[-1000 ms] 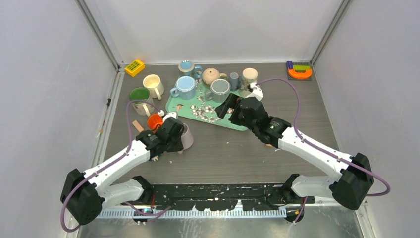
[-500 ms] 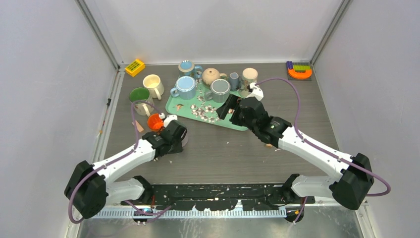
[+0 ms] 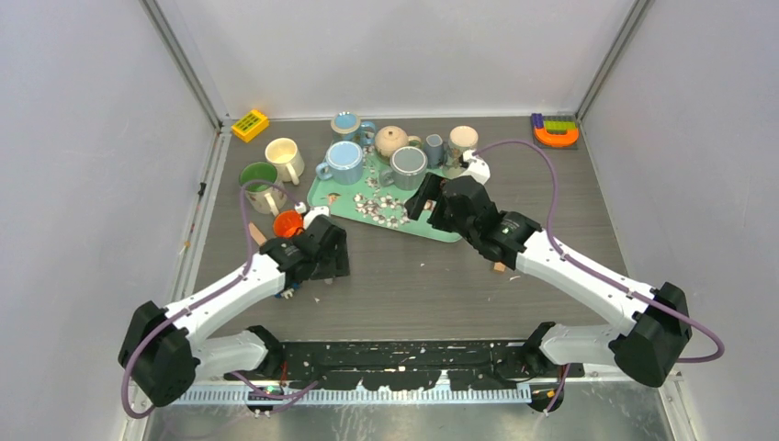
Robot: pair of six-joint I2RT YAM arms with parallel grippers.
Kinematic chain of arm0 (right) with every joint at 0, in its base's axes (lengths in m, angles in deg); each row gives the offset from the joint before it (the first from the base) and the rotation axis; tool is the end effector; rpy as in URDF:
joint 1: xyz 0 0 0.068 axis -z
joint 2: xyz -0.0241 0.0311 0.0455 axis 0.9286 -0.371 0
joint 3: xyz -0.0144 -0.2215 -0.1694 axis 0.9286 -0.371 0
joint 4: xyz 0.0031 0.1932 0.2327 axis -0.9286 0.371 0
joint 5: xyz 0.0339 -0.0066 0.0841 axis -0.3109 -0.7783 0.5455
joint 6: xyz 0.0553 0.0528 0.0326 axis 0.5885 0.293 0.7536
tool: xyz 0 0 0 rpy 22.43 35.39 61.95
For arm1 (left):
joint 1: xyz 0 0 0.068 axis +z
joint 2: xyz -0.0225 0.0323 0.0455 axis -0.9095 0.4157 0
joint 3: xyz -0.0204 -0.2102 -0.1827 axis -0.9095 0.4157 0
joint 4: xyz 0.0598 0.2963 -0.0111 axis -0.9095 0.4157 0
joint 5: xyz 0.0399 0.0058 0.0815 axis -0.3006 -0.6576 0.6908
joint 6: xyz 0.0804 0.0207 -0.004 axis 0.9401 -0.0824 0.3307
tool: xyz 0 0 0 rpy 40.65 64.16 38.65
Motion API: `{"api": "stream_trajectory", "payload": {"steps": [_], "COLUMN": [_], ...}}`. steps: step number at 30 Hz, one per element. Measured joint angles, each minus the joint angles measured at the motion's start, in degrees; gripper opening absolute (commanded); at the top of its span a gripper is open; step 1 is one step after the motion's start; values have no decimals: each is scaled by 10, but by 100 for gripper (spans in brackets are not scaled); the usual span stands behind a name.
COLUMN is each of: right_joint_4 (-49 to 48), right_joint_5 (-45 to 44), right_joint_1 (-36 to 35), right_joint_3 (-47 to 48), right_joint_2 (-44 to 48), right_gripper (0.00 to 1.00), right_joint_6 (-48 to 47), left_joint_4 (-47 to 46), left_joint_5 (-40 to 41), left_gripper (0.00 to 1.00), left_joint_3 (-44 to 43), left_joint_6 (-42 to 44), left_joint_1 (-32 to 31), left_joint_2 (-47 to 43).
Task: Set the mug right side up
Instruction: Place the cup at the center of the board, then turn over the cup on the tray.
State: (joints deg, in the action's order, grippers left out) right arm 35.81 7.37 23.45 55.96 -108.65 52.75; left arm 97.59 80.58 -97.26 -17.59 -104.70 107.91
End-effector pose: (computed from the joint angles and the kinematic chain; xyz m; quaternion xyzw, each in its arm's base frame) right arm 0.2599 0.2252 0.2903 0.0961 0.8595 0.2480 0.4364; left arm 0.2169 -0.1487 0.1681 -0.0690 0.9567 -0.0446 0.2791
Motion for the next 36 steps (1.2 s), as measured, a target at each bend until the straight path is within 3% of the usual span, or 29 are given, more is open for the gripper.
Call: {"api": "stream_trajectory", "payload": {"steps": [5, 10, 18, 25, 36], "right_joint_4": [21, 36, 57, 104, 204], "right_joint_5": [-19, -38, -63, -103, -235], "right_joint_1": [3, 8, 23, 25, 27], "right_joint_3": [30, 64, 133, 296, 550], "right_joint_2": [-20, -58, -140, -306, -517], "right_gripper": [100, 100, 100, 100, 100], "right_joint_6": [-5, -14, -15, -14, 7], "left_joint_4": [33, 56, 55, 34, 28], "left_joint_5": [-22, -50, -142, -209, -241], "left_gripper": [99, 100, 100, 100, 100], "left_joint_3": [-64, -131, -181, -182, -169], "left_joint_6": [17, 45, 100, 132, 165], "left_joint_1": [0, 12, 83, 132, 135], "left_joint_2": [-39, -62, -40, -31, -87]}}
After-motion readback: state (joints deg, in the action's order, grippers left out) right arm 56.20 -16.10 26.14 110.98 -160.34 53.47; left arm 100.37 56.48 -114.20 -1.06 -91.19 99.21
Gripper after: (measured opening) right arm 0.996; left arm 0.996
